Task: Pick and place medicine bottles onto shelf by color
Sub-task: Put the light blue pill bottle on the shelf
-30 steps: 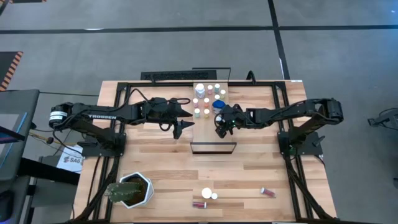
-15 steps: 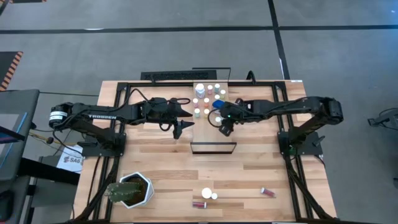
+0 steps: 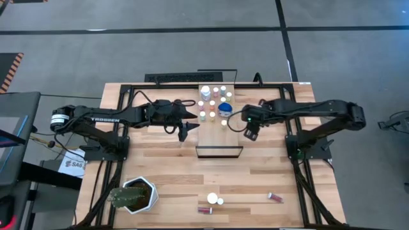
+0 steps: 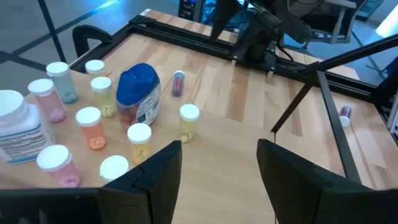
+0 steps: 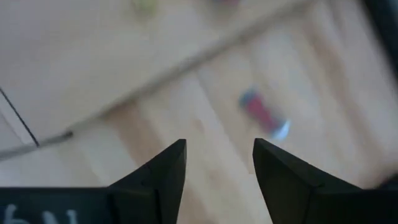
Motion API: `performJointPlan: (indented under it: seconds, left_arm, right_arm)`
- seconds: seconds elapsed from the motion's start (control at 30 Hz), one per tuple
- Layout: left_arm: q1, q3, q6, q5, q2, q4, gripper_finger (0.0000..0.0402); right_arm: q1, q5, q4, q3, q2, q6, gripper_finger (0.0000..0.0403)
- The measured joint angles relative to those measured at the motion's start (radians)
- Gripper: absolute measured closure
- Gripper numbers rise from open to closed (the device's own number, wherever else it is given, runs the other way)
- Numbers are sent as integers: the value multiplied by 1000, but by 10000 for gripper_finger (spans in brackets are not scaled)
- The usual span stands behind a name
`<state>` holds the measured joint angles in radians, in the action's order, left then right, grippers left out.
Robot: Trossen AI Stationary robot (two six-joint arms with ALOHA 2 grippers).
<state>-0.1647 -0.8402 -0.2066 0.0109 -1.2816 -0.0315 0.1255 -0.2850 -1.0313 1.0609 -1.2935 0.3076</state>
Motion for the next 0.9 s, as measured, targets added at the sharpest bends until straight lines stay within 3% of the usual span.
performJointPlan:
  seconds: [0.1, 0.23, 0.37, 0.5, 0.73, 0.9]
  left_arm:
    - [-2, 0, 0, 0, 0, 5, 205]
    - [-6, 0, 4, 0, 0, 19, 205]
    - [-12, 0, 31, 1, 0, 23, 205]
    - [-27, 0, 59, 3, 0, 22, 205]
    - [-80, 0, 89, 3, 0, 26, 205]
    - [-112, 0, 65, 3, 0, 17, 205]
  right_arm:
    - [-3, 46, -14, -98, 69, 129, 199]
    - [-70, 183, -16, -217, 159, 387, 204]
    - [-253, 307, 20, -277, 215, 617, 209]
    - [-469, 341, 131, -297, 219, 847, 207]
    - [-795, 341, 241, -297, 151, 940, 208]
    - [-936, 377, 297, -297, 85, 1060, 213]
